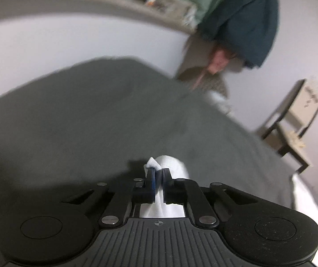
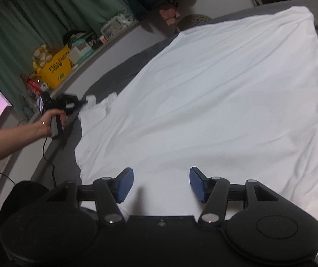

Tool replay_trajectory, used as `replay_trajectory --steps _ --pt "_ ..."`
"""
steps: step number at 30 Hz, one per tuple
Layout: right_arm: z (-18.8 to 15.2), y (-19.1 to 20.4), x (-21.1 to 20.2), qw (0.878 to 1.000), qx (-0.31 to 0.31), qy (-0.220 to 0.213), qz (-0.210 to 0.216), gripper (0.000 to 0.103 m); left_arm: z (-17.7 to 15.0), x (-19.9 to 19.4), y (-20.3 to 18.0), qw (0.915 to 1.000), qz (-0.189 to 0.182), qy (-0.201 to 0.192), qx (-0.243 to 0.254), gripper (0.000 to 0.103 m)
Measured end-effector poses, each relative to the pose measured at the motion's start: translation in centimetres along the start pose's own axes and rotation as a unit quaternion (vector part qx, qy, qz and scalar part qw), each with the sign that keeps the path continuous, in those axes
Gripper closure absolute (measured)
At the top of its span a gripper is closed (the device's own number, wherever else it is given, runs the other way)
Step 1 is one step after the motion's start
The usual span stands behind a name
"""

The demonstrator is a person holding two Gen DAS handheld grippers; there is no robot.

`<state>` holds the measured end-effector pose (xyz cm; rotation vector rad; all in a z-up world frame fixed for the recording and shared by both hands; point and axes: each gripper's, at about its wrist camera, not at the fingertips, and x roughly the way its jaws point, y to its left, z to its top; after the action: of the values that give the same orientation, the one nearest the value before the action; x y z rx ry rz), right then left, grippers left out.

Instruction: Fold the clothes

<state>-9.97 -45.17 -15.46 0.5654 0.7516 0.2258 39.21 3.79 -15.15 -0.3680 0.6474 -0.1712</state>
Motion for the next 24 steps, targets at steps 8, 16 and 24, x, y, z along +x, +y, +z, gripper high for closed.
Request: replay_trajectory --steps 8,16,24 --pt "-0.4 0.4 0.8 1.000 0.009 -0.008 0.007 0.048 6.1 2.4 -2.0 0.9921 0.012 -0.093 0.083 0.098" --pt "-0.6 1.2 2.2 1.000 0.007 0.002 -0.002 0.046 10.5 5.8 -3.0 0.9758 0.041 -0.155 0.149 0.098" --pt "0.1 1.7 3.0 1.000 -0.003 0.017 -0.003 0.038 6.8 10.9 -0.9 0.9807 0.142 -0.043 0.128 0.097"
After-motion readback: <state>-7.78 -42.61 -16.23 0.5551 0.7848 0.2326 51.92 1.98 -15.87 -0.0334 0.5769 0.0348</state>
